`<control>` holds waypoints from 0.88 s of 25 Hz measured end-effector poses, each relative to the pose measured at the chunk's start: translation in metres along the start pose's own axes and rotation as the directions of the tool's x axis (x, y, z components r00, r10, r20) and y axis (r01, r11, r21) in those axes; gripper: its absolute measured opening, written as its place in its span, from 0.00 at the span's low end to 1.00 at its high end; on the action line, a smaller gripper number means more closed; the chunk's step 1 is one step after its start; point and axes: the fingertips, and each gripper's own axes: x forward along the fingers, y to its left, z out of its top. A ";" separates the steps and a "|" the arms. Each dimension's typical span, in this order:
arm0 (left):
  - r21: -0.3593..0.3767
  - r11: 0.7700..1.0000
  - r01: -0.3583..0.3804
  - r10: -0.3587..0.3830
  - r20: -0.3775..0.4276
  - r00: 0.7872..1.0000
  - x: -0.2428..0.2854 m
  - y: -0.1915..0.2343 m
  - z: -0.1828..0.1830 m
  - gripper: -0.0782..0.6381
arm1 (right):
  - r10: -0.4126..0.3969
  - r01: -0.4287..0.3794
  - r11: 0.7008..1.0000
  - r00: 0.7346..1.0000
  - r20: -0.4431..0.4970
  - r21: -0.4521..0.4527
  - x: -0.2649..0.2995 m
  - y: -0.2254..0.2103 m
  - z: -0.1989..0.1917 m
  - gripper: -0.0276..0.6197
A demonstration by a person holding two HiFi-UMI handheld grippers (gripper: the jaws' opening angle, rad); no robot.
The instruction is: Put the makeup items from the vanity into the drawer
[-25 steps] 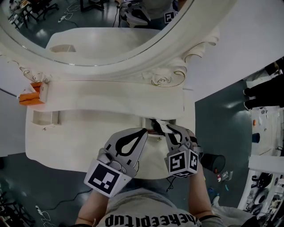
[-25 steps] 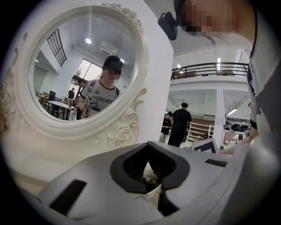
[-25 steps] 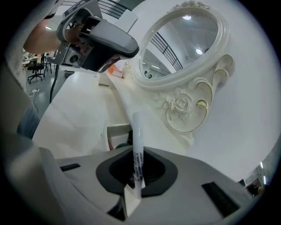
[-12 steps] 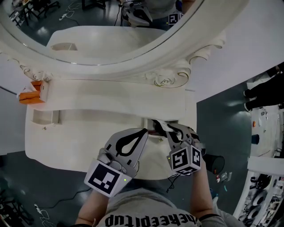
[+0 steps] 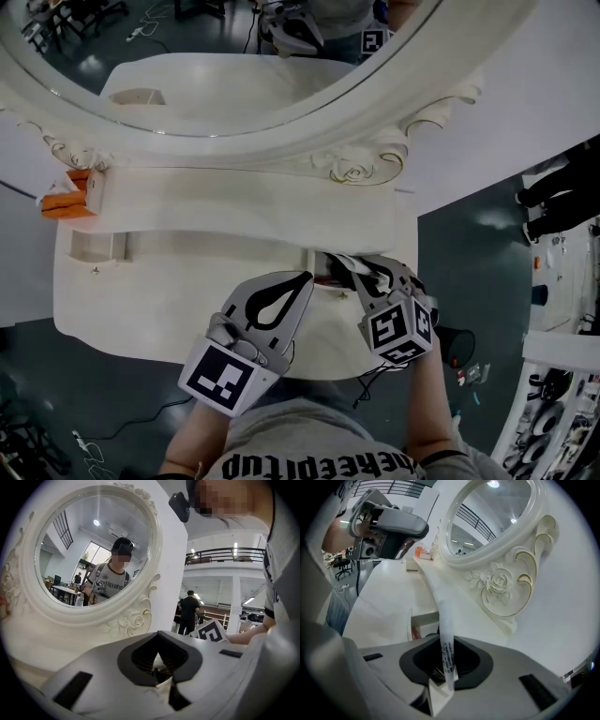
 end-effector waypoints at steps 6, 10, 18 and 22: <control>0.002 1.000 0.005 -0.005 0.004 1.000 0.000 -0.001 0.000 0.14 | 0.028 -0.028 1.000 1.000 -0.003 0.013 -0.006 0.001 0.002 0.22; 0.001 1.000 0.008 -0.008 0.003 1.000 0.000 -0.003 0.001 0.14 | 0.052 -0.052 0.998 0.999 0.001 0.024 -0.010 0.003 0.004 0.29; 0.003 1.000 0.013 -0.013 0.005 1.000 -0.001 -0.005 0.000 0.14 | 0.059 -0.059 0.998 0.998 -0.002 0.008 -0.014 0.009 0.004 0.35; 0.003 1.000 0.015 -0.015 0.006 1.000 -0.003 -0.006 0.000 0.14 | 0.058 -0.058 0.998 0.998 -0.002 0.003 -0.014 0.010 0.005 0.38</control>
